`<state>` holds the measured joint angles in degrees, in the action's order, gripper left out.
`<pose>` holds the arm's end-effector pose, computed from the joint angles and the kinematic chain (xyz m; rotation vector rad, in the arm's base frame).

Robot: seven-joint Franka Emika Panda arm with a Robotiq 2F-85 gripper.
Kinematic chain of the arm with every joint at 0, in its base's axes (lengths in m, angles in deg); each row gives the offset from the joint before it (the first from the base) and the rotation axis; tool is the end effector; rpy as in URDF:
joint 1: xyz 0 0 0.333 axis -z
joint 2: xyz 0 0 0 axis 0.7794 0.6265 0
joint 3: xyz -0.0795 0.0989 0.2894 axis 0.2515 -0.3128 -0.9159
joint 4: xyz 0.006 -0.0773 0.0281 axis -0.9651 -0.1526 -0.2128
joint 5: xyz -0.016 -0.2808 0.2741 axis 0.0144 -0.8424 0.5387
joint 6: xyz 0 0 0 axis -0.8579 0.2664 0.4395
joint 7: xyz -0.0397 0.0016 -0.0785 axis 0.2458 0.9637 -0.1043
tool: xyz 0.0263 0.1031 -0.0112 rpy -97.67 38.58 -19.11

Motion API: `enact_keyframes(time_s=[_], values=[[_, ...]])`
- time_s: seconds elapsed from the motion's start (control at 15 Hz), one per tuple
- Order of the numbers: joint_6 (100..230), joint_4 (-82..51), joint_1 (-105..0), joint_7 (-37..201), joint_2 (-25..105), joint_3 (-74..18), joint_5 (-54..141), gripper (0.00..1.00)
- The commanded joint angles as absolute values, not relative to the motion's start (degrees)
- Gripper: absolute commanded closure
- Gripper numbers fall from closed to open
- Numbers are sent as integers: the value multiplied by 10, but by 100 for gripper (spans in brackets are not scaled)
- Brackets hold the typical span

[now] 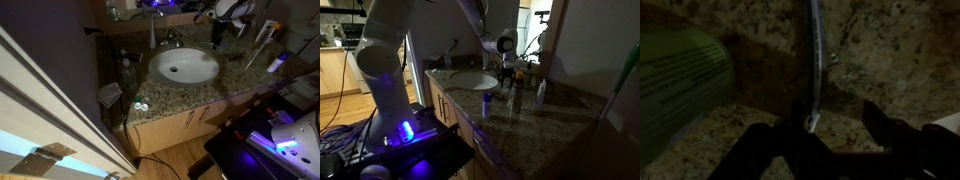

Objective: Open the tap, wet the toothbrush, put it back and close the tap

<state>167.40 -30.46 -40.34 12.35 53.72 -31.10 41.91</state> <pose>0.6243 -0.1303 0.2310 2.7302 1.4651 -0.0600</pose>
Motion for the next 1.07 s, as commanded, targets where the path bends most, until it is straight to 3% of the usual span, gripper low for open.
enact_keyframes(time_s=[0.0,0.33,1.0], values=[[1673,-293,-408,135,568,-311,402,66],[1673,-293,-415,146,566,-309,393,99],[1682,-367,-387,82,471,-343,431,97]])
